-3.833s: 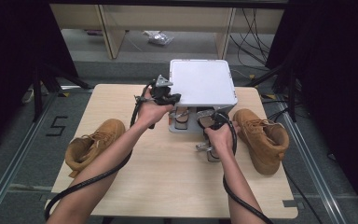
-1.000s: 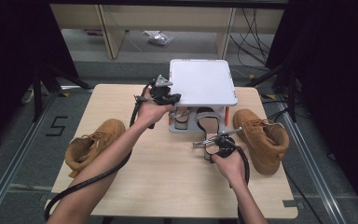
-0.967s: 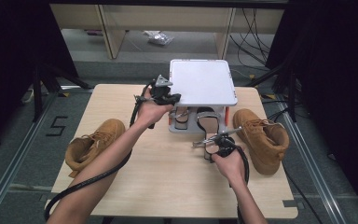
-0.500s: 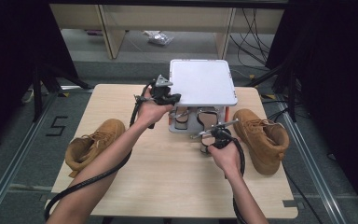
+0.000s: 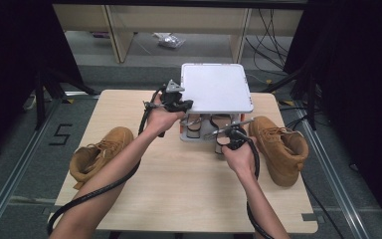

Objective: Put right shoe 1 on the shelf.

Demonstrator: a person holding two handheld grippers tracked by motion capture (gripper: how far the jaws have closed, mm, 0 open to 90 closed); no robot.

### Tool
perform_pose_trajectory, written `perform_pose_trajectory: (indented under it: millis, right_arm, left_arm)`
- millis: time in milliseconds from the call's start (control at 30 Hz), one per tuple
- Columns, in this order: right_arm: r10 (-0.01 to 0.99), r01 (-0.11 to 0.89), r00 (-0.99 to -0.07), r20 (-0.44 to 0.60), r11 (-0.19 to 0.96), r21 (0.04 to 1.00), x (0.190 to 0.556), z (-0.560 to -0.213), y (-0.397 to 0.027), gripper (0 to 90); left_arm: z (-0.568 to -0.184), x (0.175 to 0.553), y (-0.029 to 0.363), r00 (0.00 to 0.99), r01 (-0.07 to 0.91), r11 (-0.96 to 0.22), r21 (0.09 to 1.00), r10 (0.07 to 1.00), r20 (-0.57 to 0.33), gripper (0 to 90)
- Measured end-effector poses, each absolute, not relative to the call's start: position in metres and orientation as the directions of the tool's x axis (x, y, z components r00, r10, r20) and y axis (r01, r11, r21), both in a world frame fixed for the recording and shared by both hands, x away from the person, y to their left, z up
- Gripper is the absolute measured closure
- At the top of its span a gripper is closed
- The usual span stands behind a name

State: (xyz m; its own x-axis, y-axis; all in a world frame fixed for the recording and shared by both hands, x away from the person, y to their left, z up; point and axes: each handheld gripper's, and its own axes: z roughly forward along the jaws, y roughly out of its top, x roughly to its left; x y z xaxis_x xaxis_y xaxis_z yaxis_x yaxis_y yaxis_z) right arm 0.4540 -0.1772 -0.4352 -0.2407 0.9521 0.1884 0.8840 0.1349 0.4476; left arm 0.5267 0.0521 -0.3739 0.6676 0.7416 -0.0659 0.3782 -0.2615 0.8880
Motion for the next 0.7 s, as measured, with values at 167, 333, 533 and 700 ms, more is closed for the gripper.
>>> perform_pose_trajectory:
  millis: [167, 333, 533, 700]
  right_arm:
    - [0.956, 0.854, -0.252, 0.148, 0.148, 0.498, 0.459, -0.436, -0.176, 90.0]
    - [0.964, 0.841, -0.239, 0.115, 0.146, 0.521, 0.463, -0.437, -0.174, 90.0]
    - [0.968, 0.829, -0.231, 0.095, 0.145, 0.54, 0.466, -0.437, -0.174, 90.0]
    - [0.976, 0.816, -0.206, 0.075, 0.129, 0.563, 0.468, -0.436, -0.172, 90.0]
  left_arm:
    - [-0.374, 0.526, 0.052, 0.666, 0.379, -0.26, 0.888, 0.742, -0.067, 89.9]
    - [-0.374, 0.527, 0.052, 0.668, 0.378, -0.261, 0.888, 0.741, -0.066, 89.9]
    - [-0.374, 0.527, 0.052, 0.668, 0.378, -0.261, 0.888, 0.741, -0.066, 89.9]
    - [-0.374, 0.527, 0.053, 0.673, 0.375, -0.278, 0.884, 0.738, -0.053, 89.9]
